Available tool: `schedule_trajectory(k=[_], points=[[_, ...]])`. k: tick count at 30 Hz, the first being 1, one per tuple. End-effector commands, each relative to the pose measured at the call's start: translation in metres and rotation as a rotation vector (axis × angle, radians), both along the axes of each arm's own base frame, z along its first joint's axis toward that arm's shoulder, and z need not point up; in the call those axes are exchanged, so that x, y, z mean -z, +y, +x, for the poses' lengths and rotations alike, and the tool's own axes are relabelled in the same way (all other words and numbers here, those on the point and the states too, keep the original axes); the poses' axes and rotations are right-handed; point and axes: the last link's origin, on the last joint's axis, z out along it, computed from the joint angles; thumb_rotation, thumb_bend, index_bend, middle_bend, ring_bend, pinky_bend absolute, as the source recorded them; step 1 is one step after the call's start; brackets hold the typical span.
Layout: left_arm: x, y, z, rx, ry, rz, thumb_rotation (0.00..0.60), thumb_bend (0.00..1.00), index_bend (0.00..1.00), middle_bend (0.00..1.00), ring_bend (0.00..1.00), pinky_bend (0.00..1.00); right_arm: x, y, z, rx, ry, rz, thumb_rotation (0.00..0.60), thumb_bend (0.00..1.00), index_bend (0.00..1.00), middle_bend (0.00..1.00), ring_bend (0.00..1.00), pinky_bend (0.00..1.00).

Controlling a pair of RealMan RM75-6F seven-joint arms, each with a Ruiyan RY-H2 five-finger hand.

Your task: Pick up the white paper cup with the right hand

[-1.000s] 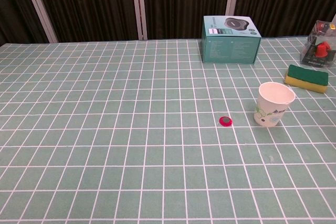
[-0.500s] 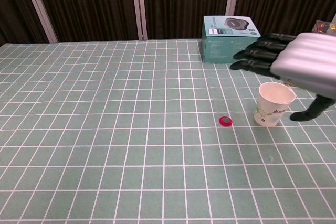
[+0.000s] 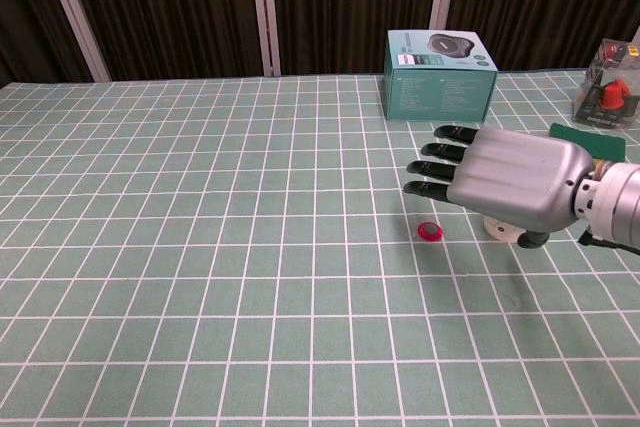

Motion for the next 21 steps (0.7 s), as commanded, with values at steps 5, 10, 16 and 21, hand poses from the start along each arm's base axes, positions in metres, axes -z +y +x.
schedule_trajectory(k=[5,10,16,21], points=[[0.001,0.000,-0.001,-0.006,-0.001,-0.006,0.600,0.00,0.00,0.00,0.00,0.00,0.009,-0.005,-0.019,0.047,0.137,-0.068,0.600,0.00,0.00,0.00,0.00,0.00],[0.001,0.000,0.000,-0.006,0.000,-0.009,0.600,0.00,0.00,0.00,0.00,0.00,0.010,-0.009,-0.027,0.029,0.214,-0.120,0.600,0.00,0.00,0.00,0.00,0.00],[0.001,0.000,0.000,-0.008,-0.001,-0.010,0.600,0.00,0.00,0.00,0.00,0.00,0.013,-0.010,-0.037,-0.014,0.273,-0.161,0.600,0.01,0.01,0.07,0.00,0.08],[0.002,0.000,-0.001,-0.008,0.000,-0.015,0.600,0.00,0.00,0.00,0.00,0.00,0.013,-0.011,-0.037,-0.069,0.236,-0.156,0.600,0.13,0.18,0.37,0.20,0.37]])
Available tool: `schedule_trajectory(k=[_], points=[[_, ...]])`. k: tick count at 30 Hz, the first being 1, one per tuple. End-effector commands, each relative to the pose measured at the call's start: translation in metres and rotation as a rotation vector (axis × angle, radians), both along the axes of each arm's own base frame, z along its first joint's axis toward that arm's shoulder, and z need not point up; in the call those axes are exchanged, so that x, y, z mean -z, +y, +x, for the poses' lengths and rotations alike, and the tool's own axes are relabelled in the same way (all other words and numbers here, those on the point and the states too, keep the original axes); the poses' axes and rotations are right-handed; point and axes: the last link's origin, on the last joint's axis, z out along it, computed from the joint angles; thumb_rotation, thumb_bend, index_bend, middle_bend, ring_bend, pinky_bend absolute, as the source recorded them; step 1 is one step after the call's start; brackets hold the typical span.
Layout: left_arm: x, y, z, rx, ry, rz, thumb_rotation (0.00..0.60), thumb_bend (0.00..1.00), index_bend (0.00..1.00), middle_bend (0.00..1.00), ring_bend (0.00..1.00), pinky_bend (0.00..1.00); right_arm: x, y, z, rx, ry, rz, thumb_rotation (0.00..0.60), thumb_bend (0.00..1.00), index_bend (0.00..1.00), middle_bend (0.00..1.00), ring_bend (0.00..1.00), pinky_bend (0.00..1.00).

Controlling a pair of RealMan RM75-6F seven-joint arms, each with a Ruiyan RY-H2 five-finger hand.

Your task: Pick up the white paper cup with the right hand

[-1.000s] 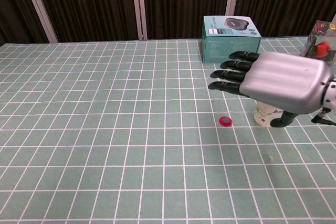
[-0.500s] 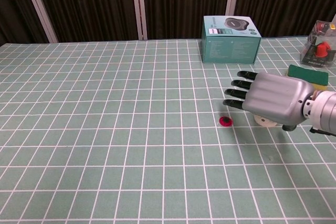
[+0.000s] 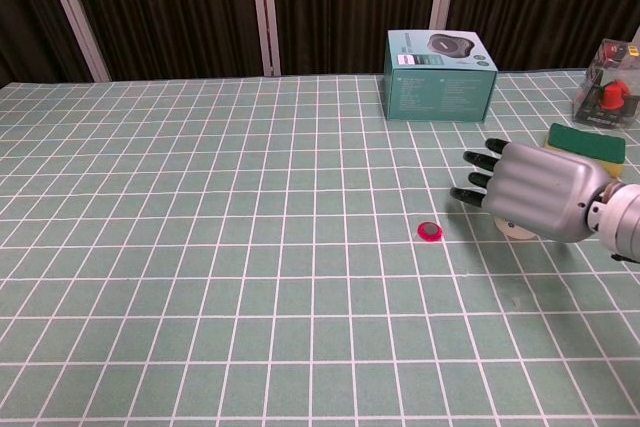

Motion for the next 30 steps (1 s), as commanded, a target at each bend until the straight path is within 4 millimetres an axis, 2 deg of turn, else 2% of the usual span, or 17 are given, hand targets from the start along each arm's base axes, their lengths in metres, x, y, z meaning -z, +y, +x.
schedule_trajectory(k=[1,9,14,20,23,30], points=[[0.000,0.000,0.000,0.000,0.000,-0.001,0.600,0.00,0.00,0.00,0.00,0.00,0.000,-0.001,-0.001,-0.064,-0.019,0.007,0.600,0.14,0.19,0.38,0.22,0.39],[0.000,0.000,0.000,-0.002,0.001,-0.002,0.600,0.00,0.00,0.00,0.00,0.00,-0.012,-0.008,-0.003,-0.085,-0.145,0.005,0.600,0.18,0.22,0.43,0.28,0.46],[0.001,0.000,0.001,0.000,-0.001,-0.005,0.600,0.00,0.00,0.00,0.00,0.00,-0.029,-0.010,0.003,-0.063,-0.329,0.011,0.600,0.18,0.24,0.45,0.30,0.49],[0.001,-0.002,0.002,0.003,-0.007,-0.009,0.600,0.00,0.00,0.00,0.00,0.00,-0.043,-0.011,0.005,0.126,-0.715,0.074,0.600,0.19,0.25,0.45,0.30,0.49],[0.001,-0.003,0.003,0.006,-0.010,-0.013,0.600,0.00,0.00,0.00,0.00,0.00,-0.042,-0.010,0.000,0.249,-0.855,0.146,0.600,0.19,0.25,0.45,0.30,0.48],[0.002,-0.004,0.003,0.003,-0.012,-0.023,0.600,0.00,0.00,0.00,0.00,0.00,-0.030,-0.012,-0.014,0.405,-1.007,0.221,0.600,0.19,0.25,0.45,0.30,0.47]])
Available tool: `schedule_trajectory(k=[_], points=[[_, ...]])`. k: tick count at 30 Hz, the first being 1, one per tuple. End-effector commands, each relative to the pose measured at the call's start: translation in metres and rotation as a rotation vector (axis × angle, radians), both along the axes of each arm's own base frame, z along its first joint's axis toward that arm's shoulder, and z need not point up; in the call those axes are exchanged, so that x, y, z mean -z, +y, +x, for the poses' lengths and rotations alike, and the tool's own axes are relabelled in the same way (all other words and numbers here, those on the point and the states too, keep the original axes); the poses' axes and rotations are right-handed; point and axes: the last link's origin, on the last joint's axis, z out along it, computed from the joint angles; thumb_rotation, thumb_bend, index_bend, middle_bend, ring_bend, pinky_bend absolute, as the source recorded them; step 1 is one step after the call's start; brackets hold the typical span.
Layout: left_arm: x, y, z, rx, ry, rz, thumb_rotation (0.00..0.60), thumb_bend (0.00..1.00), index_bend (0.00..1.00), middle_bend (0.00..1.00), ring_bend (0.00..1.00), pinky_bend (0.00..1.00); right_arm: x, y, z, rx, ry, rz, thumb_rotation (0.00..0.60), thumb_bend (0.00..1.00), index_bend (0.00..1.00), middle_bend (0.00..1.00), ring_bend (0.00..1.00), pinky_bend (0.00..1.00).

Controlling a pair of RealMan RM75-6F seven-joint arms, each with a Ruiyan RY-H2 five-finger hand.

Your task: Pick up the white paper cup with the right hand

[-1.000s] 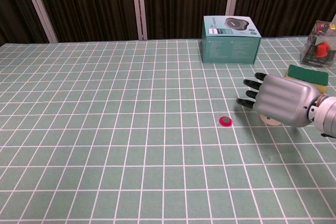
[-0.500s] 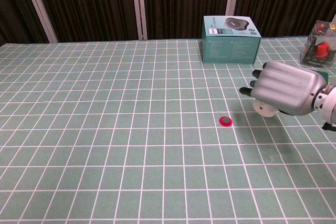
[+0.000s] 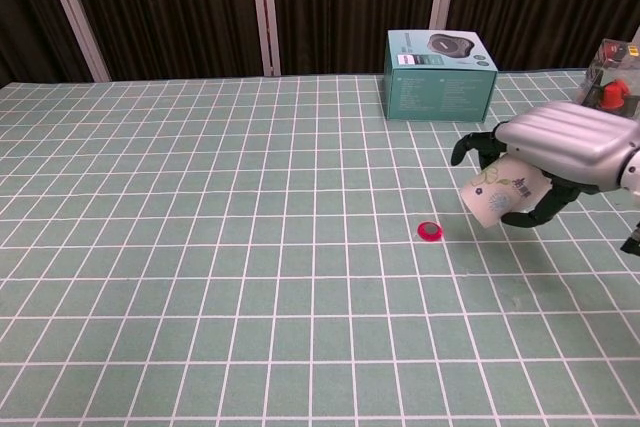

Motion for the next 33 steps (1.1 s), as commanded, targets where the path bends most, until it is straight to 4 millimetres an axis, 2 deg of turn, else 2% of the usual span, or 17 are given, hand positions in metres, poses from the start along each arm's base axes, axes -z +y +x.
schedule_trajectory(k=[1,6,8,10,11,13,19,23,27,33], points=[[0.001,0.000,0.000,-0.002,0.001,-0.004,0.600,0.00,0.00,0.00,0.00,0.00,0.006,-0.001,-0.011,0.087,-0.091,0.066,0.600,0.18,0.25,0.45,0.30,0.47],[0.001,0.000,-0.001,-0.008,0.003,-0.007,0.600,0.00,0.00,0.00,0.00,0.00,0.014,-0.001,-0.014,0.128,-0.140,0.108,0.600,0.18,0.24,0.44,0.29,0.44],[0.001,0.001,-0.001,-0.011,0.004,-0.006,0.600,0.00,0.00,0.00,0.00,0.00,0.015,-0.001,-0.015,0.130,-0.137,0.117,0.600,0.17,0.16,0.34,0.21,0.35],[0.000,0.000,-0.001,-0.012,0.005,-0.005,0.600,0.00,0.00,0.00,0.00,0.00,0.016,0.001,-0.017,0.138,-0.125,0.150,0.600,0.14,0.03,0.15,0.05,0.15],[0.000,0.000,-0.001,-0.013,0.004,-0.005,0.600,0.00,0.00,0.00,0.00,0.00,0.016,0.003,-0.018,0.148,-0.119,0.173,0.600,0.14,0.00,0.07,0.01,0.07],[0.000,0.000,-0.001,-0.016,0.001,-0.008,0.600,0.00,0.00,0.00,0.00,0.00,0.012,0.005,-0.018,0.148,-0.102,0.192,0.600,0.12,0.00,0.01,0.00,0.00],[0.000,0.002,-0.002,-0.021,-0.002,-0.017,0.600,0.00,0.00,0.00,0.00,0.00,-0.007,0.021,-0.002,0.048,-0.034,0.143,0.600,0.11,0.00,0.00,0.00,0.00],[0.000,0.002,-0.001,-0.016,-0.003,-0.015,0.600,0.00,0.00,0.00,0.00,0.00,-0.015,0.037,0.015,-0.054,0.085,0.095,0.600,0.11,0.00,0.00,0.00,0.00],[-0.002,0.000,0.000,-0.012,-0.007,-0.011,0.600,0.00,0.00,0.00,0.00,0.00,-0.012,0.048,0.021,-0.111,0.215,0.057,0.600,0.12,0.00,0.00,0.00,0.00],[-0.002,0.000,0.000,-0.010,-0.006,-0.012,0.600,0.00,0.00,0.00,0.00,0.00,0.003,0.068,0.018,-0.147,0.402,0.030,0.600,0.13,0.00,0.00,0.00,0.00]])
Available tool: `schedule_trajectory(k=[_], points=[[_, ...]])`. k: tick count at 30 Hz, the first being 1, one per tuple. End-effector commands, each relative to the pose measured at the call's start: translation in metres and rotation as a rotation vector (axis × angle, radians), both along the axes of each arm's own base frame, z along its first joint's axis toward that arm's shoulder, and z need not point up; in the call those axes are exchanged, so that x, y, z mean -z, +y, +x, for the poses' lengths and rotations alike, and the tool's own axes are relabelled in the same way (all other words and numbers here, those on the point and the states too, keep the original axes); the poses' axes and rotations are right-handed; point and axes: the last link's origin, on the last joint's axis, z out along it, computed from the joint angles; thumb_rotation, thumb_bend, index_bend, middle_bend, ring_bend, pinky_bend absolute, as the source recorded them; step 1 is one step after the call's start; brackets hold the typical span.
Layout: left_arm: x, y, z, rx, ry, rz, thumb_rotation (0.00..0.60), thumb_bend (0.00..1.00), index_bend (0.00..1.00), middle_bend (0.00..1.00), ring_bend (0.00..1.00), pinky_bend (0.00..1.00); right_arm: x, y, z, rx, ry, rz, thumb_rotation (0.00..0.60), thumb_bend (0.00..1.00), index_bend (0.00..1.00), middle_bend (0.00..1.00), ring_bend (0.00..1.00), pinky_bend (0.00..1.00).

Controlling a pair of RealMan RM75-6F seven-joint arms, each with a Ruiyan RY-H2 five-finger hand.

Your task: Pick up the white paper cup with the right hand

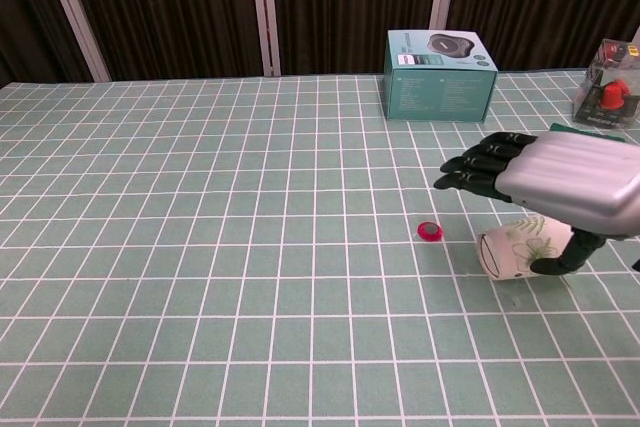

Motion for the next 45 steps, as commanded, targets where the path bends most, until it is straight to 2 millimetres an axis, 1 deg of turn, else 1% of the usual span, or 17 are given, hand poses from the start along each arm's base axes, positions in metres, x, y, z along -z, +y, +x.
schedule_trajectory(k=[1,6,9,12,20,24,32,34,39,42,45], points=[[0.000,0.000,0.000,0.000,0.001,-0.003,0.600,0.00,0.00,0.00,0.00,0.00,0.011,0.023,0.000,-0.021,0.146,-0.019,0.600,0.13,0.00,0.00,0.00,0.00],[0.000,0.000,-0.001,-0.003,0.002,-0.002,0.600,0.00,0.00,0.00,0.00,0.00,0.018,0.035,0.001,0.014,0.216,-0.010,0.600,0.13,0.00,0.00,0.00,0.02],[0.000,0.001,-0.001,-0.006,0.003,-0.001,0.600,0.00,0.00,0.00,0.00,0.00,0.020,0.038,0.002,0.040,0.244,-0.003,0.600,0.13,0.00,0.00,0.00,0.03],[0.001,0.001,-0.001,-0.006,0.006,-0.004,0.600,0.00,0.00,0.00,0.00,0.00,0.022,0.037,0.004,0.050,0.283,-0.018,0.600,0.13,0.00,0.00,0.00,0.05],[0.002,0.001,-0.001,-0.006,0.008,-0.003,0.600,0.00,0.00,0.00,0.00,0.00,0.028,0.028,-0.002,0.009,0.339,-0.059,0.600,0.14,0.00,0.00,0.00,0.12],[0.002,0.001,-0.001,-0.006,0.008,-0.004,0.600,0.00,0.00,0.00,0.00,0.00,0.029,0.024,-0.005,-0.026,0.353,-0.075,0.600,0.14,0.00,0.00,0.00,0.18],[0.002,0.001,-0.001,-0.008,0.012,-0.005,0.600,0.00,0.00,0.00,0.00,0.00,0.036,0.021,-0.012,-0.120,0.371,-0.087,0.600,0.15,0.00,0.09,0.00,0.35],[0.003,0.001,-0.001,-0.008,0.012,-0.004,0.600,0.00,0.00,0.00,0.00,0.00,0.037,0.021,-0.013,-0.124,0.368,-0.081,0.600,0.15,0.00,0.11,0.00,0.37],[0.003,0.001,-0.001,-0.008,0.015,-0.004,0.600,0.00,0.00,0.00,0.00,0.00,0.040,0.021,-0.012,-0.175,0.375,-0.088,0.600,0.15,0.00,0.13,0.00,0.34],[0.003,0.001,-0.002,-0.009,0.015,-0.004,0.600,0.00,0.00,0.00,0.00,0.00,0.041,0.022,-0.013,-0.202,0.380,-0.096,0.600,0.15,0.02,0.15,0.00,0.38],[0.003,0.001,-0.001,-0.009,0.015,-0.005,0.600,0.00,0.00,0.00,0.00,0.00,0.042,0.021,-0.013,-0.221,0.385,-0.102,0.600,0.17,0.07,0.19,0.04,0.42]])
